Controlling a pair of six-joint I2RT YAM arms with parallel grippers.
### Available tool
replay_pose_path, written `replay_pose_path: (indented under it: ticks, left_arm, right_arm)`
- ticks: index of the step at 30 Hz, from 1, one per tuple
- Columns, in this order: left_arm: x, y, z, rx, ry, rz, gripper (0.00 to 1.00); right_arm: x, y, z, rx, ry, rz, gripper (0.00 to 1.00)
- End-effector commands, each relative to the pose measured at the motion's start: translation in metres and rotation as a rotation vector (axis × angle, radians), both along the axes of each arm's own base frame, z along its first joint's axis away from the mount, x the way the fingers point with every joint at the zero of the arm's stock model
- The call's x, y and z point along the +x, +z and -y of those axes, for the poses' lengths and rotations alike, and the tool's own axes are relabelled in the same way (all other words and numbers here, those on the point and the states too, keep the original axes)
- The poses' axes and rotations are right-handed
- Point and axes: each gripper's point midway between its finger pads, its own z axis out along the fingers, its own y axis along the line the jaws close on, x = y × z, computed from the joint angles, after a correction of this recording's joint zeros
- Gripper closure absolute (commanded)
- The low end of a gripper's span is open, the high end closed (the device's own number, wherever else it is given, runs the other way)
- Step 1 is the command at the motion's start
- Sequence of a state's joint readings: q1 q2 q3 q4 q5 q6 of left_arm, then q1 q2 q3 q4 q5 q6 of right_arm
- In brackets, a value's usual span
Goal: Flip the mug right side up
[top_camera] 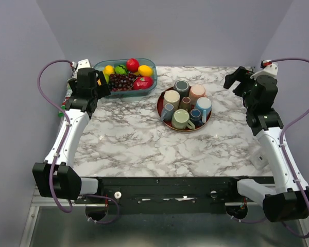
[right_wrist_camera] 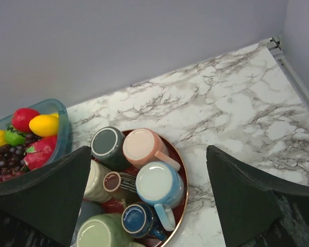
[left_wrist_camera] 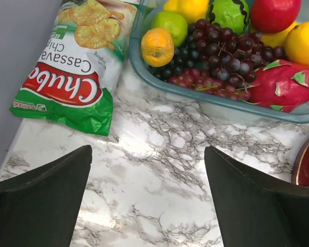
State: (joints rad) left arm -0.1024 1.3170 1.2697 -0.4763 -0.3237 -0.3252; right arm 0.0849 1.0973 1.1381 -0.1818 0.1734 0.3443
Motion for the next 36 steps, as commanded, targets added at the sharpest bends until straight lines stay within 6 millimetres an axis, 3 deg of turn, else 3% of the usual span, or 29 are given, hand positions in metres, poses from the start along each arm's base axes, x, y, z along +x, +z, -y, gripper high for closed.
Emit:
replay_pose_path:
  ticks: [1,5,7,8,9,10,11,12,16,22,23,30,36]
  left_arm:
    - [-0.003,0.017,-0.008,-0.096,0.144,0.056,0.01]
    - [-0.01,0.027,-0.009,-0.115,0.165,0.056,0.01]
    - [-0.01,0.036,0.001,-0.11,0.073,0.092,0.01]
    - [-0.011,0.026,0.005,-0.096,0.035,0.082,0.01]
    - [-0.011,0.038,0.008,-0.103,0.009,0.141,0.01]
    - [-0.012,0.036,0.015,-0.107,-0.04,0.144,0.01]
    - [-0.015,0.029,0.018,-0.109,-0.066,0.133,0.01]
    - [-0.016,0.035,0.022,-0.119,-0.091,0.164,0.01]
    - [-0.015,0.03,0.03,-0.142,-0.131,0.132,0.01]
    - [-0.019,0.062,0.027,-0.187,-0.091,0.254,0.01]
    - [-0.02,0.063,0.029,-0.197,-0.096,0.262,0.01]
    - [-0.021,0.073,0.051,-0.293,-0.195,0.336,0.01]
    - [-0.021,0.068,0.072,-0.34,-0.3,0.328,0.01]
  right_arm:
    - [-0.02,0.006,-0.008,0.032,0.048,0.034,0.0]
    - [-0.039,0.025,-0.006,-0.007,0.064,0.164,0.0]
    - [-0.038,0.021,-0.008,-0.036,0.083,0.148,0.0]
    - [-0.038,0.014,-0.013,-0.043,0.113,0.11,0.0]
    - [-0.035,0.012,-0.016,-0.043,0.134,0.091,0.0]
    - [-0.034,0.008,-0.021,-0.041,0.158,0.07,0.0]
    - [-0.035,-0.001,-0.032,-0.025,0.217,0.032,0.0]
    - [-0.032,-0.01,-0.038,-0.017,0.248,0.004,0.0]
    - [-0.037,-0.044,-0.063,0.033,0.39,-0.096,0.0]
    - [-0.044,-0.092,-0.085,-0.034,0.455,-0.234,0.01]
    - [-0.047,-0.108,-0.089,-0.036,0.47,-0.28,0.02]
    - [-0.066,-0.171,-0.146,-0.2,0.748,-0.381,0.12]
    - [-0.067,-0.202,-0.161,-0.289,0.891,-0.436,0.14]
